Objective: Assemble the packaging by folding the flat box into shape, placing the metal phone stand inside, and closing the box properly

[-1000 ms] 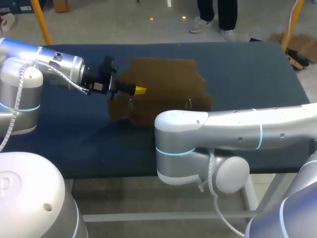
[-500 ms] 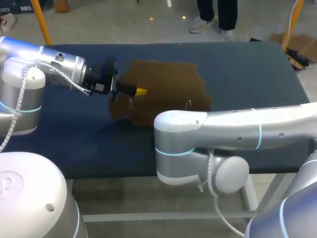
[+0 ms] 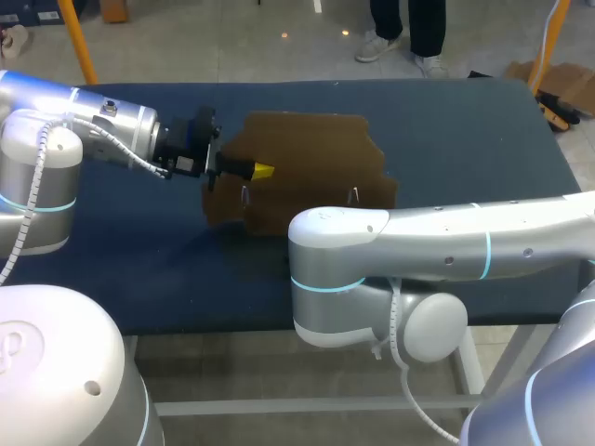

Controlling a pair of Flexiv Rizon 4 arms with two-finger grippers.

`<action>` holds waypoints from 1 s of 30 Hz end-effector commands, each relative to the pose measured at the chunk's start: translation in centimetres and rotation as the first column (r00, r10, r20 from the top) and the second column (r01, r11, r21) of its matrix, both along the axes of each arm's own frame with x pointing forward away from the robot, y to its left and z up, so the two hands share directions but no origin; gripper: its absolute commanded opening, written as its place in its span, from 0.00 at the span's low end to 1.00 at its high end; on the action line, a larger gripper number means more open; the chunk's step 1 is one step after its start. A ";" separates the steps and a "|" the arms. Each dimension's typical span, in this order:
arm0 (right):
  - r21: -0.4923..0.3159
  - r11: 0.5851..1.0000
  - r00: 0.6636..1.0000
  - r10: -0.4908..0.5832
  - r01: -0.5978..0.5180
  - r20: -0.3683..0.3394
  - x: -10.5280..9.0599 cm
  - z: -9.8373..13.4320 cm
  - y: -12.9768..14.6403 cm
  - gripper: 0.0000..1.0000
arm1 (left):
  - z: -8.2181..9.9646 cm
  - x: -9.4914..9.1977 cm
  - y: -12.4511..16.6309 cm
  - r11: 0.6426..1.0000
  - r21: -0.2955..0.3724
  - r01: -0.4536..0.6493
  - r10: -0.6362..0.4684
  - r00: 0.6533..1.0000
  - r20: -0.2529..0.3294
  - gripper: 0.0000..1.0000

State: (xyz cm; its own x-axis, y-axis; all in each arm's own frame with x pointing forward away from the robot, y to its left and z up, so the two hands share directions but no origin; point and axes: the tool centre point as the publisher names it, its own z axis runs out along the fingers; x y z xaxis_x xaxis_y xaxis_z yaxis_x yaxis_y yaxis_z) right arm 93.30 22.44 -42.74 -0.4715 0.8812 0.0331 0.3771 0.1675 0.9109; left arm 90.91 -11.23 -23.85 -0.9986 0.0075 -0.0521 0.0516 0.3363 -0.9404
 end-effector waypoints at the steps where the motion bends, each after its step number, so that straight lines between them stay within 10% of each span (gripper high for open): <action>1: -0.004 1.000 1.000 -0.010 0.010 0.003 0.0 -0.3 0.4 0.00 | -0.2 0.0 0.3 1.000 0.001 0.004 -0.004 1.000 -0.005 0.00; 30: -0.004 1.000 1.000 -0.010 0.010 0.003 0.0 -0.3 0.4 0.00 | -0.4 0.2 0.7 1.000 0.020 -0.004 0.004 1.000 -0.013 0.00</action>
State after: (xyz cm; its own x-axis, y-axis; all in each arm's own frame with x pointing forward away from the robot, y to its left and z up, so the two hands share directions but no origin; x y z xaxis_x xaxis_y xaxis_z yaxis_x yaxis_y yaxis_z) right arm 93.31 22.49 -42.74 -0.4718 0.8811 0.0332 0.3771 0.1675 0.9109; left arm 91.12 -10.74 -23.99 -0.9992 0.0026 -0.0411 0.0394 0.3481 -0.9366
